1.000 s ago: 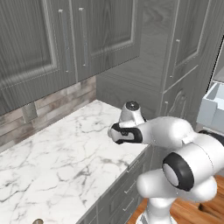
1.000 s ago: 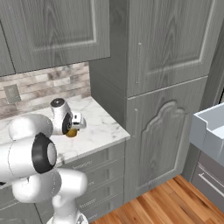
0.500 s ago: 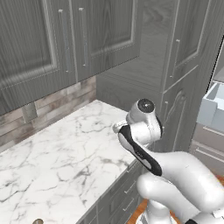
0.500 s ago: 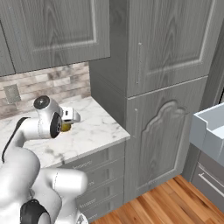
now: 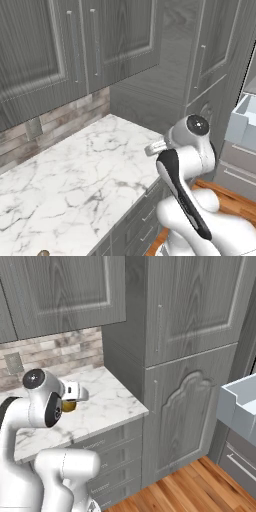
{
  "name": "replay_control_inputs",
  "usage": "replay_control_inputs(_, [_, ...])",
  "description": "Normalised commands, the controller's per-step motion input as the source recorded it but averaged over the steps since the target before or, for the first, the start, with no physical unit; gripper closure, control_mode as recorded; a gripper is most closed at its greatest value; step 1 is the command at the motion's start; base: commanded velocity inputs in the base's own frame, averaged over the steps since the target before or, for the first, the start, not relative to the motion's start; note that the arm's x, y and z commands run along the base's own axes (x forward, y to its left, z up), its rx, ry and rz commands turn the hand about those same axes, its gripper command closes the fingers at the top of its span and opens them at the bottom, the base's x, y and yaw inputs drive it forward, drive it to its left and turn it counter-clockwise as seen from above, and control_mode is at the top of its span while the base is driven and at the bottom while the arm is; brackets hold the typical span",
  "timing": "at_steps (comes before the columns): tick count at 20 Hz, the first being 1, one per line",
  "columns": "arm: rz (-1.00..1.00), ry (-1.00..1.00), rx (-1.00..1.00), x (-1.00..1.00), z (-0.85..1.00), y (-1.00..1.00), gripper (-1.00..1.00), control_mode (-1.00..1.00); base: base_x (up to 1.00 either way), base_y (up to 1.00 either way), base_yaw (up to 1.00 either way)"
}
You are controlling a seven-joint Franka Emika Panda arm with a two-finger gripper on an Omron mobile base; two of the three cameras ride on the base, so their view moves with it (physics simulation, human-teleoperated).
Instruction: Place the eggplant and squash inside the fridge drawer. Close the drawer after placing the vegetables.
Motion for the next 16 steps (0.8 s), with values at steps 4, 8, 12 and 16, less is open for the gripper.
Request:
replay_control_inputs(4, [0.00,-0.01,0.02,-0.80,0.21,-0.46,1.00,-1.00,0.00,0.00,0.00])
replay_control_inputs(8, [-0.04,0.00,0.00,-0.73,0.01,-0.48,1.00,-1.00,0.00,0.00,0.00])
replay_control_inputs(12, [-0.06,0.00,0.00,-0.35,-0.11,-0.42,1.00,-1.00,0.00,0.00,0.00])
replay_control_inputs(16, [0.00,0.00,-0.04,0.00,-0.02,0.06,1.00,-1.00,0.00,0.00,0.00])
